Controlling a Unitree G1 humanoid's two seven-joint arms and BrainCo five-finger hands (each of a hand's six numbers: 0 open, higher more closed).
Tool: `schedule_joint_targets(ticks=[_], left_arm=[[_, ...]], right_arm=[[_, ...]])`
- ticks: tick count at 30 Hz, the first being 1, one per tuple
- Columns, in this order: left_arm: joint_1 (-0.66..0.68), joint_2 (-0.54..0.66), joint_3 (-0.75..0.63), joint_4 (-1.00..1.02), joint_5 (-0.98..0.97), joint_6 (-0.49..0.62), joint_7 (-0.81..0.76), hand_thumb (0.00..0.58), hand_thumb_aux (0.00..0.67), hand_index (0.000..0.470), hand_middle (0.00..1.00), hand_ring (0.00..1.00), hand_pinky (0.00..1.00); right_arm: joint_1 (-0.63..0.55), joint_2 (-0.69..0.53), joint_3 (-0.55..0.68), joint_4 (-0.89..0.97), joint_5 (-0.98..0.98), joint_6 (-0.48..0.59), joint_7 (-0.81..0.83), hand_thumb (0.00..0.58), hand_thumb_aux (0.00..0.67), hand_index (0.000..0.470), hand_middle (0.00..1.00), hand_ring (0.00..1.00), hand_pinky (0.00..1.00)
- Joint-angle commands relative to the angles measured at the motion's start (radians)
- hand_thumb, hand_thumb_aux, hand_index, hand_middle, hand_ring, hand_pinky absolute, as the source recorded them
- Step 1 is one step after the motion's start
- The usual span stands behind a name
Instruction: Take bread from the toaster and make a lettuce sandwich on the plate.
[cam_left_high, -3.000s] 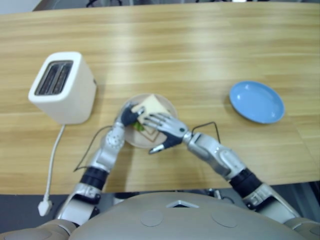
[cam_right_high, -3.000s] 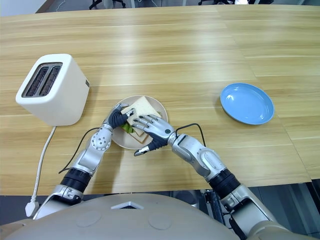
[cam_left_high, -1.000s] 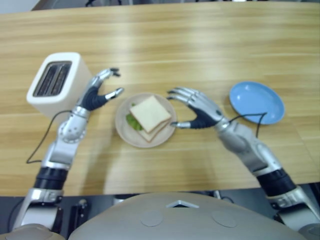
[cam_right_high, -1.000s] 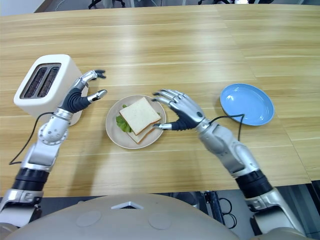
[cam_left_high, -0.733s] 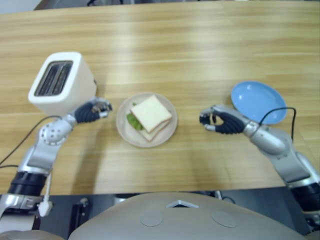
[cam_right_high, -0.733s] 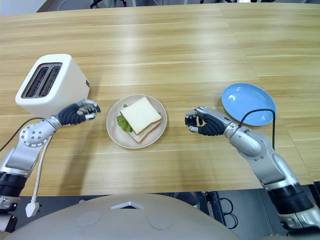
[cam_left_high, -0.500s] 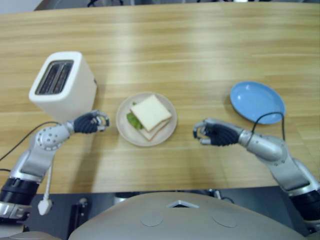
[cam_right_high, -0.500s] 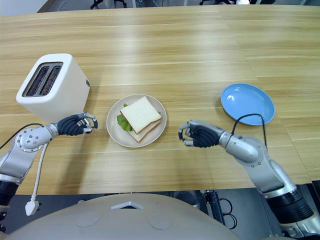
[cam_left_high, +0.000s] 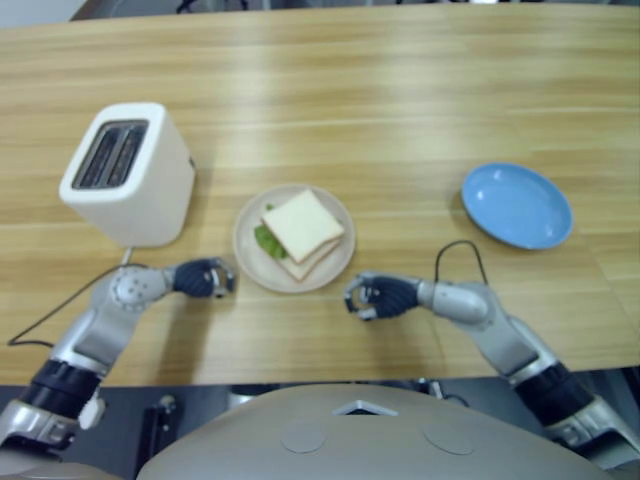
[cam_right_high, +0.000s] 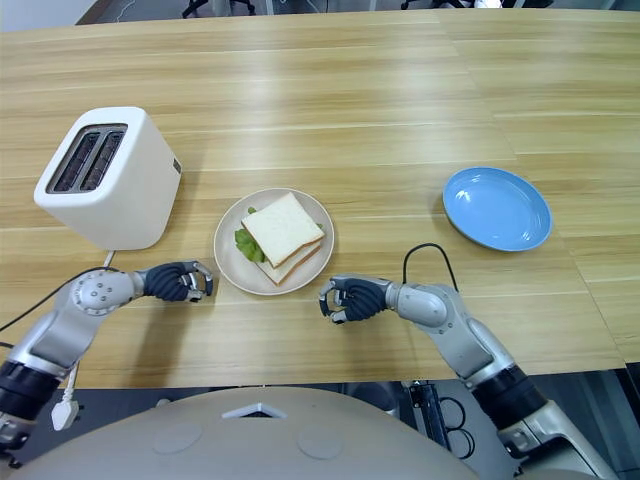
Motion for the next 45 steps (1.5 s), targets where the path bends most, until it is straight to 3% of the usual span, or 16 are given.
schedule_joint_targets(ticks=[1, 10, 19, 20, 22, 24, 25, 26, 27, 28, 29, 30, 34, 38, 41, 45], left_arm=[[-0.059, -0.058, -0.062, 0.093, 0.075, -0.017, 0.048, 0.58, 0.67, 0.46, 1.0, 1.0, 1.0], [-0.238, -0.211, -0.13, 0.32, 0.158, -0.121, 0.156, 0.58, 0.67, 0.46, 1.0, 1.0, 1.0], [-0.494, -0.397, -0.124, 0.73, 0.189, -0.258, 0.379, 0.58, 0.67, 0.46, 1.0, 1.0, 1.0], [-0.513, -0.408, -0.12, 0.767, 0.19, -0.269, 0.405, 0.575, 0.61, 0.419, 1.0, 1.0, 1.0], [-0.537, -0.419, -0.114, 0.818, 0.191, -0.289, 0.445, 0.569, 0.578, 0.397, 1.0, 1.0, 1.0], [-0.55, -0.418, -0.105, 0.847, 0.191, -0.308, 0.492, 0.523, 0.46, 0.316, 0.87, 0.87, 0.87], [-0.553, -0.415, -0.097, 0.855, 0.19, -0.315, 0.518, 0.523, 0.46, 0.316, 0.87, 0.87, 0.87], [-0.553, -0.411, -0.085, 0.859, 0.184, -0.323, 0.544, 0.04, 0.024, 0.016, 0.38, 0.38, 0.38], [-0.548, -0.408, -0.068, 0.856, 0.173, -0.334, 0.563, 0.0, 0.0, 0.0, 0.1, 0.1, 0.1], [-0.541, -0.405, -0.048, 0.845, 0.158, -0.346, 0.581, 0.0, 0.0, 0.0, 0.0, 0.0, 0.0], [-0.529, -0.403, -0.026, 0.828, 0.141, -0.355, 0.597, 0.0, 0.0, 0.0, 0.0, 0.0, 0.0], [-0.51, -0.399, 0.001, 0.795, 0.117, -0.365, 0.602, 0.0, 0.0, 0.0, 0.0, 0.0, 0.0], [-0.41, -0.41, 0.127, 0.596, -0.011, -0.42, 0.624, 0.0, 0.0, 0.0, 0.0, 0.0, 0.0], [-0.349, -0.53, 0.262, 0.481, -0.234, -0.505, 0.636, 0.0, 0.0, 0.0, 0.0, 0.0, 0.0], [-0.336, -0.615, 0.324, 0.509, -0.332, -0.521, 0.635, 0.0, 0.0, 0.0, 0.0, 0.0, 0.0], [-0.34, -0.678, 0.352, 0.597, -0.362, -0.575, 0.637, 0.0, 0.0, 0.0, 0.0, 0.0, 0.0]], right_arm=[[-0.046, 0.029, 0.001, 0.087, -0.041, -0.021, -0.042, 0.58, 0.67, 0.46, 1.0, 1.0, 1.0], [-0.242, 0.111, 0.0, 0.46, -0.117, -0.1, -0.185, 0.58, 0.67, 0.46, 1.0, 1.0, 1.0], [-0.511, 0.201, 0.011, 0.935, -0.255, -0.188, -0.533, 0.58, 0.67, 0.46, 1.0, 1.0, 1.0], [-0.529, 0.206, 0.014, 0.968, -0.267, -0.194, -0.561, 0.58, 0.67, 0.46, 1.0, 1.0, 1.0], [-0.547, 0.21, 0.017, 1.004, -0.28, -0.212, -0.6, 0.58, 0.67, 0.46, 1.0, 1.0, 1.0], [-0.547, 0.207, 0.017, 1.006, -0.287, -0.23, -0.627, 0.58, 0.67, 0.46, 1.0, 1.0, 1.0], [-0.541, 0.199, 0.019, 0.992, -0.297, -0.233, -0.643, 0.58, 0.67, 0.46, 1.0, 1.0, 1.0], [-0.529, 0.188, 0.018, 0.966, -0.304, -0.236, -0.653, 0.58, 0.67, 0.46, 0.95, 0.95, 0.95], [-0.512, 0.175, 0.012, 0.933, -0.305, -0.24, -0.658, 0.503, 0.426, 0.292, 0.02, 0.02, 0.02], [-0.492, 0.163, 0.001, 0.894, -0.296, -0.244, -0.654, 0.458, 0.363, 0.249, 0.0, 0.0, 0.0], [-0.468, 0.149, -0.014, 0.85, -0.282, -0.247, -0.647, 0.458, 0.363, 0.249, 0.0, 0.0, 0.0], [-0.438, 0.133, -0.037, 0.791, -0.259, -0.246, -0.636, 0.0, 0.0, 0.0, 0.0, 0.0, 0.0], [-0.311, 0.104, -0.168, 0.541, -0.095, -0.232, -0.58, 0.0, 0.0, 0.0, 0.0, 0.0, 0.0], [-0.238, 0.188, -0.323, 0.389, 0.147, -0.234, -0.577, 0.0, 0.0, 0.0, 0.0, 0.0, 0.0], [-0.222, 0.296, -0.431, 0.363, 0.318, -0.191, -0.586, 0.0, 0.0, 0.0, 0.0, 0.0, 0.0], [-0.222, 0.388, -0.492, 0.421, 0.393, -0.193, -0.588, 0.0, 0.0, 0.0, 0.0, 0.0, 0.0]])
